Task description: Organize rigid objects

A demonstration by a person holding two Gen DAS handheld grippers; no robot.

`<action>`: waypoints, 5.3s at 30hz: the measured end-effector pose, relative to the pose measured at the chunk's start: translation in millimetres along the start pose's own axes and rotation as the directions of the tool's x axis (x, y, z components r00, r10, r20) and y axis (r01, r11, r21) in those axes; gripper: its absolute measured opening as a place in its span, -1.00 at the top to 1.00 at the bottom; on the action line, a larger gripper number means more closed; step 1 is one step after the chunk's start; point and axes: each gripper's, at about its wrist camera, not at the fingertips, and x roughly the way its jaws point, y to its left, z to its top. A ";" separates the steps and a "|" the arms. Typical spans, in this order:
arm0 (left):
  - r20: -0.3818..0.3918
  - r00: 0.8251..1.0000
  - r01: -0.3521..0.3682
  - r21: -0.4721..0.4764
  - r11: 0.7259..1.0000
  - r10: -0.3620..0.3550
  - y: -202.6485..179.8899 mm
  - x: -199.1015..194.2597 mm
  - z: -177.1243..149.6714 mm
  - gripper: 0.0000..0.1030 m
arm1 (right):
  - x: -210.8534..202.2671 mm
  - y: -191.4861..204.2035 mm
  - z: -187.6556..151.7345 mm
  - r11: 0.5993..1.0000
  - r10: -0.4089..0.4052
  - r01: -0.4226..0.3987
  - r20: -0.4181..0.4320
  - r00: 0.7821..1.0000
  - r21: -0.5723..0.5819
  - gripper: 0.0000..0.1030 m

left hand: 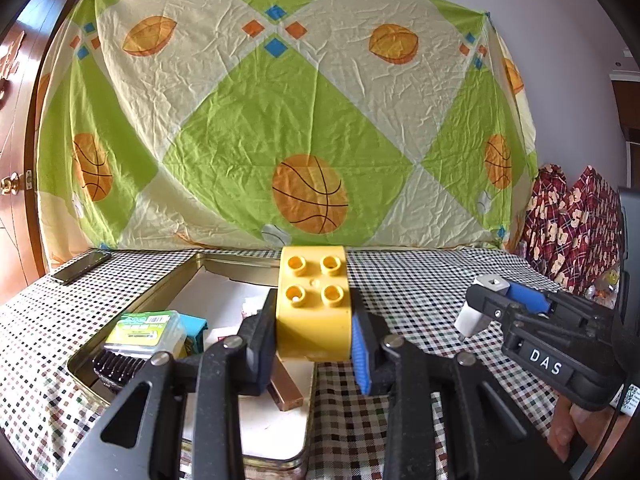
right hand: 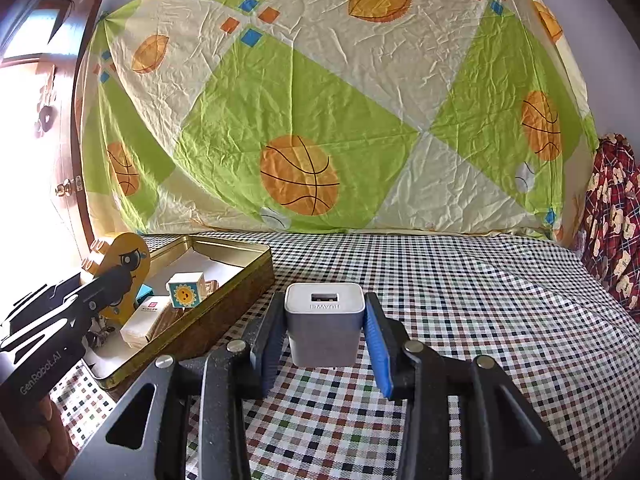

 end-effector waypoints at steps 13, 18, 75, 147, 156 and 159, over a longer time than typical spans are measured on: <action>0.003 1.000 -0.011 -0.018 1.000 0.011 12.9 -2.8 -0.9 0.41 | 0.3 17.9 0.5 0.999 0.035 -0.035 0.004 0.999 -0.018 0.22; 0.008 1.000 -0.017 -0.024 1.000 0.018 18.2 -5.1 -0.2 0.41 | 0.7 23.7 0.3 0.999 0.047 -0.047 0.005 0.999 -0.021 0.21; -0.021 0.991 -0.134 -0.122 0.983 0.133 100.3 -2.1 2.7 0.41 | 29.9 110.6 -0.4 0.972 0.193 -0.199 -0.057 0.979 -0.123 0.21; -0.196 0.969 -0.170 -0.080 0.982 0.152 126.4 24.6 9.1 -0.99 | 64.7 114.7 23.4 0.973 0.200 -0.208 -0.085 0.976 -0.104 -0.54; -0.160 0.971 -0.191 -0.074 0.979 0.178 120.7 -7.6 23.6 -0.99 | 25.4 114.6 39.7 0.971 0.218 -0.218 -0.014 0.976 -0.097 -0.54; -0.151 0.973 -0.189 -0.083 0.978 0.175 122.6 -15.9 27.7 -0.99 | 13.1 119.7 44.4 0.968 0.225 -0.223 0.009 0.974 -0.112 -0.56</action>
